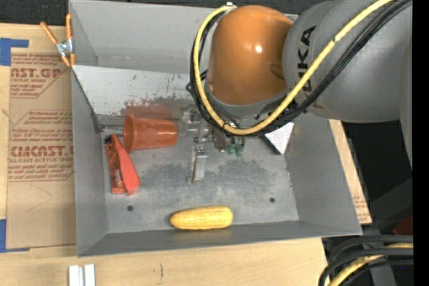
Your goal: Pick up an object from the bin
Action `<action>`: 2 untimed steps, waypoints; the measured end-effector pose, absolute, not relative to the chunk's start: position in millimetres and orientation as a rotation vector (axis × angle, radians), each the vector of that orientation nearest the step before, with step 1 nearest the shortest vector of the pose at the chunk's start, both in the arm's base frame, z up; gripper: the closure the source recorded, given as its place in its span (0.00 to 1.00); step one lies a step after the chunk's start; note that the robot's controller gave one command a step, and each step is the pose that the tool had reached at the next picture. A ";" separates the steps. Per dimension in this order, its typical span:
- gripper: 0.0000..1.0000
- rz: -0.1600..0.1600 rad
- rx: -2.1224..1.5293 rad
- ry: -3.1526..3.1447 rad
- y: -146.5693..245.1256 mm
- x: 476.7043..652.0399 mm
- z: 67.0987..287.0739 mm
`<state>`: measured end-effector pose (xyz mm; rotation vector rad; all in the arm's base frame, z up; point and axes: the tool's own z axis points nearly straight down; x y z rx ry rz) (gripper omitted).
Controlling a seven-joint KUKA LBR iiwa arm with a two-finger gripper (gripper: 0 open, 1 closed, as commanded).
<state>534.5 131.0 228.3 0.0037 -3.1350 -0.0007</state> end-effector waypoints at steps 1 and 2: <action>0.00 -0.003 0.001 -3.143 130.4 536.1 232.9; 0.00 -0.006 -0.007 -3.146 91.4 511.4 187.5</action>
Offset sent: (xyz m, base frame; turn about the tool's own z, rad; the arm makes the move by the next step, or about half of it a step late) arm -0.0475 -0.0810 -0.0860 0.0207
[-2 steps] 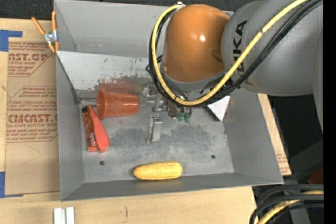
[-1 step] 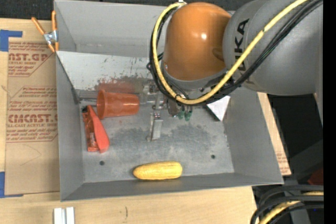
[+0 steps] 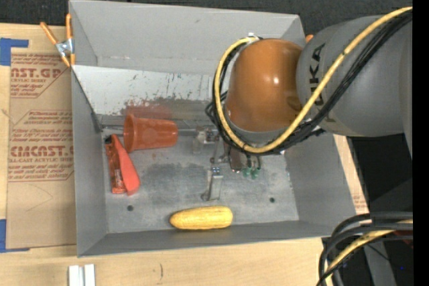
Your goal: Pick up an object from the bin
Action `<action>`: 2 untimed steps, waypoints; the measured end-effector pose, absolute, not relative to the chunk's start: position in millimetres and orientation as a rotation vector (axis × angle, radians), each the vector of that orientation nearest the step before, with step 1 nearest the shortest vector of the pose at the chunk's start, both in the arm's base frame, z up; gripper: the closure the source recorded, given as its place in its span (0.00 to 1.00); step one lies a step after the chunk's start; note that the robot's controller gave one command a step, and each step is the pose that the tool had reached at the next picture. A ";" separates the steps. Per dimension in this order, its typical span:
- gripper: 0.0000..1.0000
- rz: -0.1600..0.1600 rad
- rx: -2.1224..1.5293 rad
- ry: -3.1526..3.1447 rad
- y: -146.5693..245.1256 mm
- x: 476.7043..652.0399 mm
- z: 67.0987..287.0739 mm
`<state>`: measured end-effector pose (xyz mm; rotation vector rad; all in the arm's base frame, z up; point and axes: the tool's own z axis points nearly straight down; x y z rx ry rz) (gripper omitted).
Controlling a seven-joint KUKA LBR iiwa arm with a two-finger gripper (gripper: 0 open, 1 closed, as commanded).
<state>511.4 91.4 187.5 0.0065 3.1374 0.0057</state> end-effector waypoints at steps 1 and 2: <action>0.00 -0.002 -0.144 3.138 89.3 496.7 147.8; 0.00 0.005 -0.353 3.119 81.7 497.3 113.9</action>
Offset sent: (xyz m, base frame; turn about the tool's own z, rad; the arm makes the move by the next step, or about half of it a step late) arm -0.0105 -0.0288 -0.1058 -0.1196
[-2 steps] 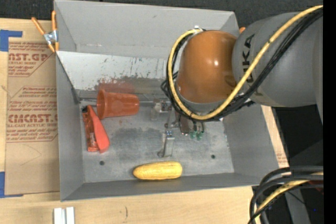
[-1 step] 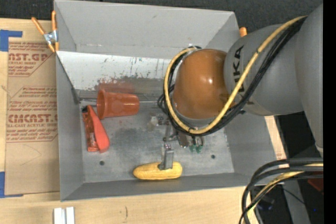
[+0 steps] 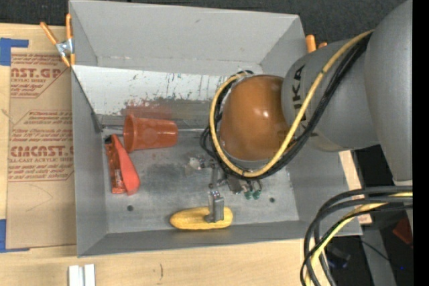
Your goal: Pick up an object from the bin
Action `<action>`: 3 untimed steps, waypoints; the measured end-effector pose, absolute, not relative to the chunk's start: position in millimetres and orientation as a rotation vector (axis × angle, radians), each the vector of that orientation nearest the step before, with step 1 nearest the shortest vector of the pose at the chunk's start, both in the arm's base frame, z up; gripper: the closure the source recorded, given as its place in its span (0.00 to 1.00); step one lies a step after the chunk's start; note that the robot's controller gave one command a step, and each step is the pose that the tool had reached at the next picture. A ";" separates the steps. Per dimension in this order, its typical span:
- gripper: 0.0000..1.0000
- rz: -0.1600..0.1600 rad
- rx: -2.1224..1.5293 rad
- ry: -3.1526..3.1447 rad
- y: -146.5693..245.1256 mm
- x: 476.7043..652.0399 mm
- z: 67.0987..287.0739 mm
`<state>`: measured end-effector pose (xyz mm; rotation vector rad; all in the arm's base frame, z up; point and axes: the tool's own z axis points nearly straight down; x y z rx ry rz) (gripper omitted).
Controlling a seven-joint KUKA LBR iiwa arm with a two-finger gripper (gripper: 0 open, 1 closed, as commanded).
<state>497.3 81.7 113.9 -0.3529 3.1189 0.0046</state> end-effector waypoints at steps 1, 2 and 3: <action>0.00 0.001 -0.155 3.136 74.7 489.0 78.3; 1.00 0.012 -0.320 3.114 54.0 481.9 73.2; 1.00 0.013 -0.320 3.114 54.0 481.9 73.2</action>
Offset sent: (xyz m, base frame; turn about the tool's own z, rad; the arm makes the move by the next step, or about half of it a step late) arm -0.0180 -0.0314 -0.0439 0.0225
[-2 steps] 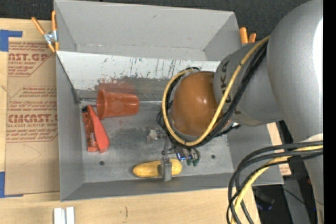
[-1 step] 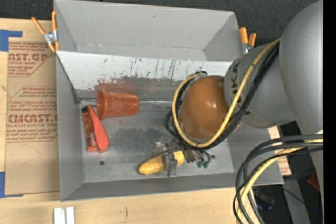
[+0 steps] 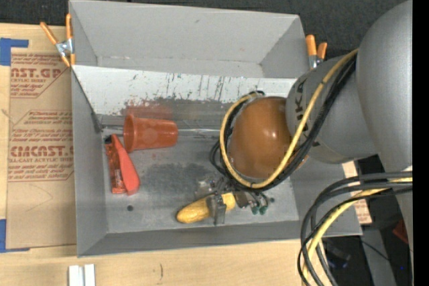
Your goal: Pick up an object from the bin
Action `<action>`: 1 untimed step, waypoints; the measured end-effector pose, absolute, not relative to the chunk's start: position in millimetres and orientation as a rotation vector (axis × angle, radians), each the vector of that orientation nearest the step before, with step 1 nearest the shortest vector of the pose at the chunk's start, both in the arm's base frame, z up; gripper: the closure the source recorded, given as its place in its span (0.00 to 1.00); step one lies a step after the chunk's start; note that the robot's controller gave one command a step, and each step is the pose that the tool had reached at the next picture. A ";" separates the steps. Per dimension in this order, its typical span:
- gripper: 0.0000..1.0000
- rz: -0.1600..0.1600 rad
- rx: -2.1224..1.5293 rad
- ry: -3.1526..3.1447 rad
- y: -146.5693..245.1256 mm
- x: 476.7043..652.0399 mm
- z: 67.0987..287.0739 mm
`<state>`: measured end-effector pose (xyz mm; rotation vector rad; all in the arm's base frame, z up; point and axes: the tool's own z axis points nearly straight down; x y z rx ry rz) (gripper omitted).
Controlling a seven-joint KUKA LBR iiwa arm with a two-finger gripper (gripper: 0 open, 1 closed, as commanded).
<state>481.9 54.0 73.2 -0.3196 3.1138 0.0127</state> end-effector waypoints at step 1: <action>1.00 0.012 -0.324 3.118 53.8 481.1 78.3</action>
Offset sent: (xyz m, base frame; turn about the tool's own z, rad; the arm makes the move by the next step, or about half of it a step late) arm -0.0003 0.0097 -0.0032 0.0623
